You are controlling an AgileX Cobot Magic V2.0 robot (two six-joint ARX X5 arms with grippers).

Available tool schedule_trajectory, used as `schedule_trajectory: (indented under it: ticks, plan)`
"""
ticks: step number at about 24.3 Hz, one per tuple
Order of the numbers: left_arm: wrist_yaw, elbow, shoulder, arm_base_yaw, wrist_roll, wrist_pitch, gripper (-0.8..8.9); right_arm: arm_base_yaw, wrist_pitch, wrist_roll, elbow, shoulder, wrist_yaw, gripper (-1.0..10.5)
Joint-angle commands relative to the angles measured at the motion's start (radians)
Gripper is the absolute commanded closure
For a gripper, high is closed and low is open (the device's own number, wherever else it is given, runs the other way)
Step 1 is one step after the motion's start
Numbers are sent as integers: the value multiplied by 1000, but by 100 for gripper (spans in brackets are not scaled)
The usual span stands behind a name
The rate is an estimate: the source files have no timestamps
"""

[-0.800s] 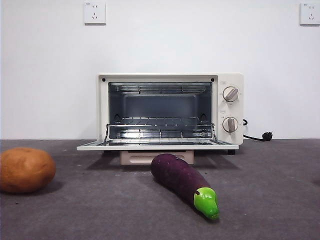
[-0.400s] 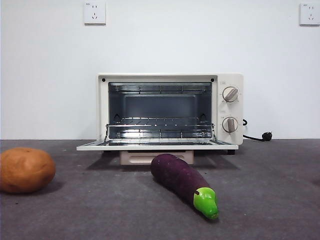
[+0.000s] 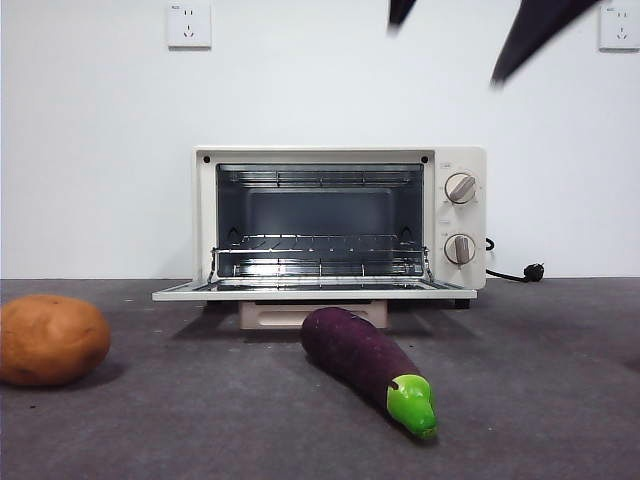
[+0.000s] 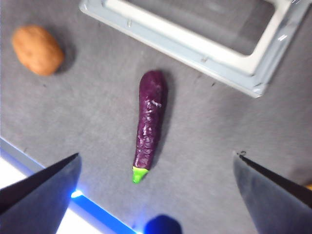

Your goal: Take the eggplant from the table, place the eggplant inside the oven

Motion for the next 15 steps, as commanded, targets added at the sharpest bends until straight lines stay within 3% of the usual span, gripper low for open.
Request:
schedule_trajectory:
  ticks: [1, 7, 15]
  plan:
    - [-5, -11, -8, -3, 11, 5, 819, 23, 95, 47, -141, 6, -14, 384]
    - [15, -12, -8, -4, 7, 1, 819, 132, 338, 150, -383, 85, -14, 384]
    - [26, -12, -13, -15, -2, -34, 819, 195, 453, 203, -409, 293, 14, 396]
